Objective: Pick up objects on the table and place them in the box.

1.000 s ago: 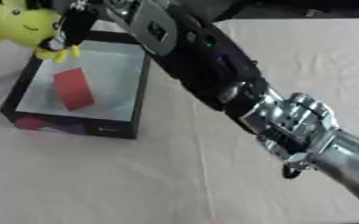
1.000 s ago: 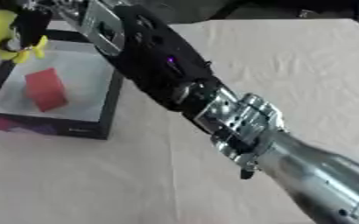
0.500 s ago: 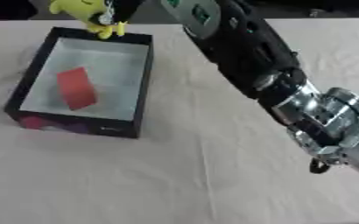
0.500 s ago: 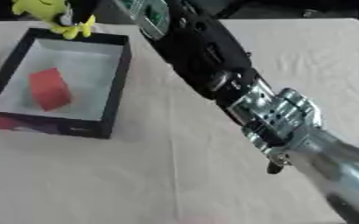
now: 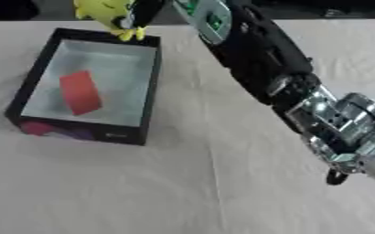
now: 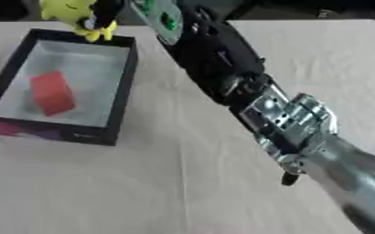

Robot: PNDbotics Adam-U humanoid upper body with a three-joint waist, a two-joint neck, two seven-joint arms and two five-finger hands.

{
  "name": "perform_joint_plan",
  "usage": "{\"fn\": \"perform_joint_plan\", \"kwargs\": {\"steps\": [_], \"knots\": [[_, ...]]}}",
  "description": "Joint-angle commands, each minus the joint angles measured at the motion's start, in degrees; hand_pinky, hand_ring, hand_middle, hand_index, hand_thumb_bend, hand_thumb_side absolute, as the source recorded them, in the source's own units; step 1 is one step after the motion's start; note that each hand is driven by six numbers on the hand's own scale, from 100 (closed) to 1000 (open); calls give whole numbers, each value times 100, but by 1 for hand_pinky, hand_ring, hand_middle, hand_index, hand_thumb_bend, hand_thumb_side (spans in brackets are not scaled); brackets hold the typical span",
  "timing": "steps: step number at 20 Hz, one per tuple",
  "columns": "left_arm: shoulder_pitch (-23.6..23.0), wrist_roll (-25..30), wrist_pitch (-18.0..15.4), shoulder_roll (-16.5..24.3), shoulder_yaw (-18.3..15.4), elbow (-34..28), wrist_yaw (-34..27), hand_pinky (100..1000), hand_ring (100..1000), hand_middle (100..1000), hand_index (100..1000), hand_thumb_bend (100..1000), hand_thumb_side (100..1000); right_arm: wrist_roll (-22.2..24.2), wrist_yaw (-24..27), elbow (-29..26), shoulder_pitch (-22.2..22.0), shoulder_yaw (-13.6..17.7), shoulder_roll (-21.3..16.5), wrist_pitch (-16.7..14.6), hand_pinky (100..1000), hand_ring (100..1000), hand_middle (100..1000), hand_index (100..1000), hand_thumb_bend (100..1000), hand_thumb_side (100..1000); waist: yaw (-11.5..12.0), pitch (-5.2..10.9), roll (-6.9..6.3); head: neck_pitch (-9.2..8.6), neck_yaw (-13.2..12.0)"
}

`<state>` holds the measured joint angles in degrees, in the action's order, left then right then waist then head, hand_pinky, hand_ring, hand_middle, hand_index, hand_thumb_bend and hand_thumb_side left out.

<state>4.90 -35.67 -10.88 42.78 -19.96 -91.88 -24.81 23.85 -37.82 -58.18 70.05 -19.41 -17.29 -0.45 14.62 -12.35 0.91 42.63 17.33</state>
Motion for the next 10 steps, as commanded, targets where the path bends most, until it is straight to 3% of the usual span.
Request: {"fn": "perform_joint_plan", "kwargs": {"steps": [1, 5, 6, 7, 8, 9, 10], "knots": [[-1, -26, -15, 153, -99, -83, 32, 811, 722, 771, 842, 520, 676, 123, 51, 13, 109, 81, -148, -148, 849, 711, 478, 601, 335, 100, 8, 69, -34, -43, 19], [-5, -20, -16, 138, -96, -90, 28, 812, 722, 771, 842, 520, 677, 287, 264, 53, 93, 86, -122, -268, 868, 751, 544, 674, 358, 100, -3, 56, -48, -51, 47], [-4, -17, -16, 135, -94, -92, 28, 812, 721, 771, 842, 519, 677, 315, 312, 56, 90, 85, -110, -301, 879, 770, 588, 713, 361, 100, -5, 51, -52, -57, 59], [-2, -15, -16, 131, -92, -94, 27, 812, 721, 771, 842, 519, 677, 345, 372, 67, 83, 87, -91, -332, 895, 813, 682, 780, 421, 126, -6, 46, -56, -63, 70], [-2, -12, -17, 129, -91, -96, 26, 812, 721, 771, 842, 519, 677, 366, 431, 77, 79, 89, -76, -371, 895, 813, 682, 780, 421, 126, -8, 42, -58, -71, 78], [0, -10, -16, 126, -89, -97, 26, 812, 721, 771, 842, 520, 677, 380, 468, 81, 76, 85, -62, -423, 936, 900, 820, 876, 575, 443, -8, 36, -58, -80, 91], [2, -6, -15, 121, -86, -98, 25, 812, 721, 771, 842, 521, 676, 380, 465, 80, 74, 85, -54, -502, 949, 923, 848, 898, 593, 483, -7, 30, -58, -89, 105]]}}
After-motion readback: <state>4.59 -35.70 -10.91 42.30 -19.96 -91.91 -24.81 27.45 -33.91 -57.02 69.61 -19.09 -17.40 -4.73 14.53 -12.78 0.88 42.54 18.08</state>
